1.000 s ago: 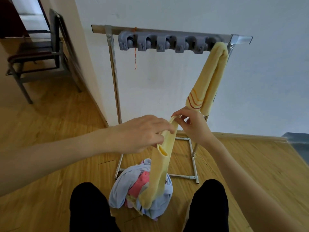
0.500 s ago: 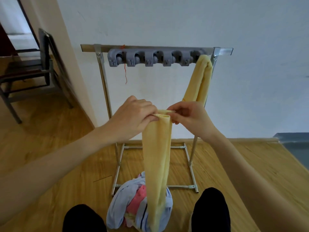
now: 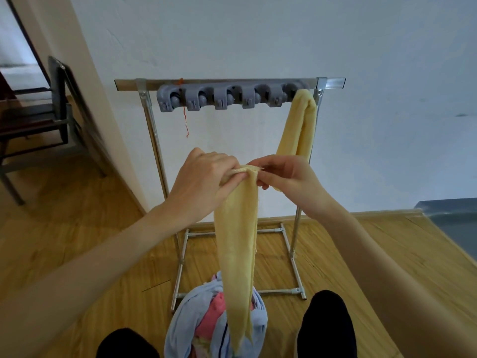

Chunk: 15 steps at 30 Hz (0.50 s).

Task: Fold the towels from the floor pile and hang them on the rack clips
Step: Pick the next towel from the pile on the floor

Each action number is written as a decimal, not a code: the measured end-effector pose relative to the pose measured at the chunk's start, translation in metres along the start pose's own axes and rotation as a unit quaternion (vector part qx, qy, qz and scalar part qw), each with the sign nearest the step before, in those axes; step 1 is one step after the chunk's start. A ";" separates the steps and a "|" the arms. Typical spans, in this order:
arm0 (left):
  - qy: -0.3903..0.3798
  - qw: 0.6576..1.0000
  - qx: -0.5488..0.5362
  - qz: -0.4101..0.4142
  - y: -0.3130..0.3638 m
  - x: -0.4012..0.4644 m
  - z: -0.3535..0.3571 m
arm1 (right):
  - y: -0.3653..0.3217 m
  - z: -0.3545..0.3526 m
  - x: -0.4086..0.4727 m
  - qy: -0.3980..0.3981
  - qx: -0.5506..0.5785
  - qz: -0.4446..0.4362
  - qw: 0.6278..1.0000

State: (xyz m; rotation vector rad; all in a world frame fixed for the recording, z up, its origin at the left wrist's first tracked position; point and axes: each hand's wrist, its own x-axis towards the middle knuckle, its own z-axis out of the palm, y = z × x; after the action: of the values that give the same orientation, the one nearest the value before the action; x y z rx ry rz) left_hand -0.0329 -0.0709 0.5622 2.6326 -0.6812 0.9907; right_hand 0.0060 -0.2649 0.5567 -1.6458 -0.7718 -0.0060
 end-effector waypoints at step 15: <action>0.033 0.997 -0.073 -0.007 0.001 0.016 -0.020 | 0.006 0.007 0.016 0.121 0.028 -0.045 0.991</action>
State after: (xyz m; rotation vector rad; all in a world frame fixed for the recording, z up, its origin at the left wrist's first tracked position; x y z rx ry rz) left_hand -0.0334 -0.0694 0.5878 2.4652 -0.6917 0.9794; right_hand 0.0186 -0.2510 0.5565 -1.5225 -0.6539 -0.2410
